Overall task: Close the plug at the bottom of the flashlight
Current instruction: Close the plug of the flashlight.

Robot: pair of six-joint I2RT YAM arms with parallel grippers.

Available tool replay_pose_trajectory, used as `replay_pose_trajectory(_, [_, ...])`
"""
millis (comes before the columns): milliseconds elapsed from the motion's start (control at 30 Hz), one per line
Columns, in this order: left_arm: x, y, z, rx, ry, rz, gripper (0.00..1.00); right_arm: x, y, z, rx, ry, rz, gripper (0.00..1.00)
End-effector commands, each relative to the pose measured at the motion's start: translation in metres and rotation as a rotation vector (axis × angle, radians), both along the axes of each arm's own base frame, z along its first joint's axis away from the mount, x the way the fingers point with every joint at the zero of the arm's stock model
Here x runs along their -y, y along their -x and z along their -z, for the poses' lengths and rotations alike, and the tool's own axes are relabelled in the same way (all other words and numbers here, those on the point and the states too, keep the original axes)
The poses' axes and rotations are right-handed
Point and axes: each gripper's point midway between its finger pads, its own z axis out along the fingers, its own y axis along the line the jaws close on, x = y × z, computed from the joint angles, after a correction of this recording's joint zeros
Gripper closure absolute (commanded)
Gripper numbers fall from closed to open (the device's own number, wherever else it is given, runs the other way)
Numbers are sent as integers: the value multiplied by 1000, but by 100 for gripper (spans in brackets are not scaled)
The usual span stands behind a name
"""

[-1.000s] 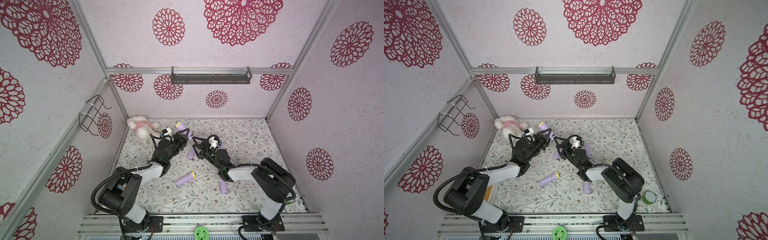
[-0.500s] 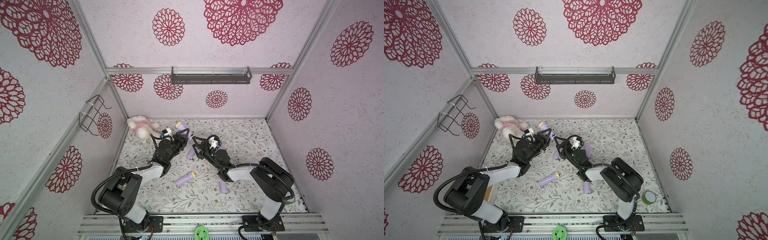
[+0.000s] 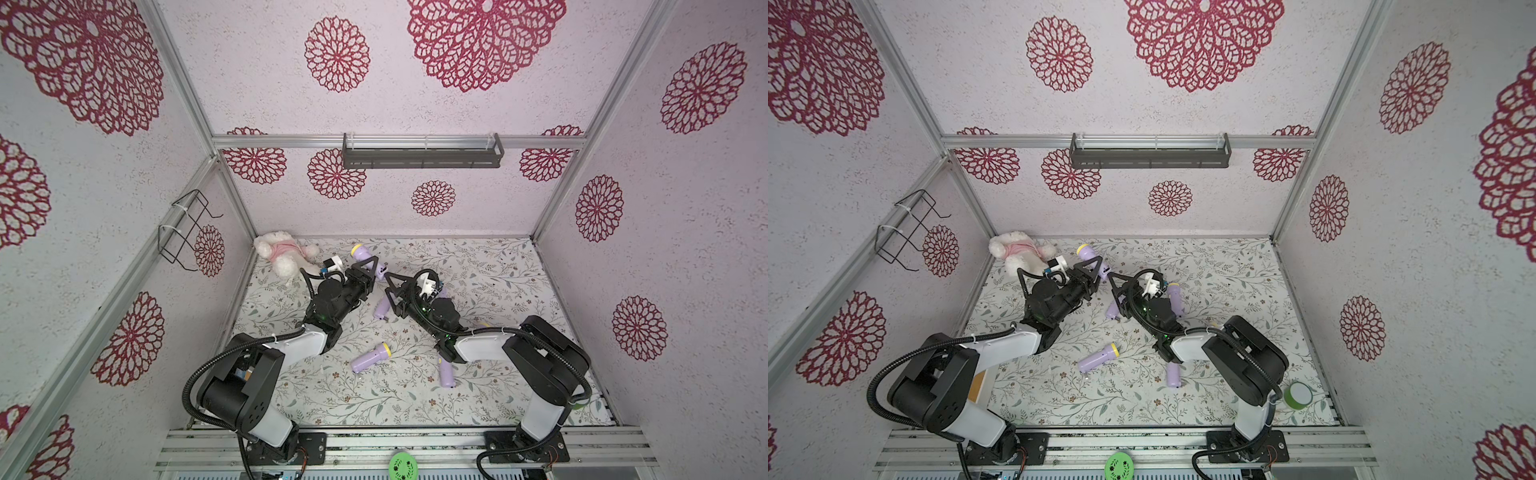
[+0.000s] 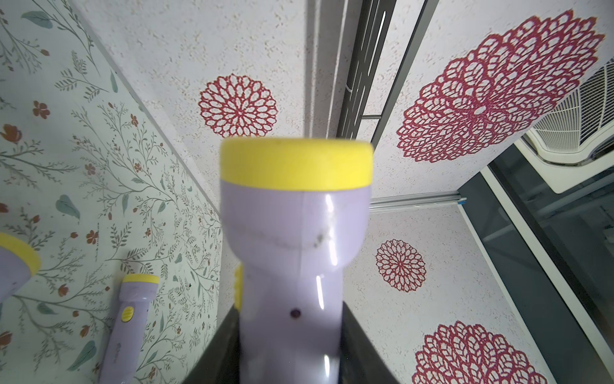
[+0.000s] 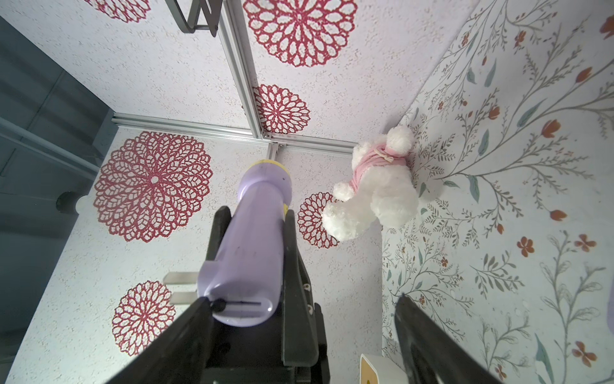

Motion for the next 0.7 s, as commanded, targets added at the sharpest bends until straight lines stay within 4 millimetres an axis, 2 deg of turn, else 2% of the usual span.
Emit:
replay_pose_trajectory(0, [20, 32, -95, 285, 158, 121, 100, 0, 0, 57, -124, 175, 11, 14])
replay_pose_trajectory(233, [19, 36, -97, 289, 153, 122, 100, -5, 0, 47, -109, 147, -9, 17])
replay_pose_trajectory(533, [22, 37, -89, 277, 159, 126, 100, -3, 2, 32, -61, 132, -6, 20])
replay_pose_trajectory(667, [25, 38, -87, 274, 165, 134, 100, -7, 2, 25, -42, 106, -25, 28])
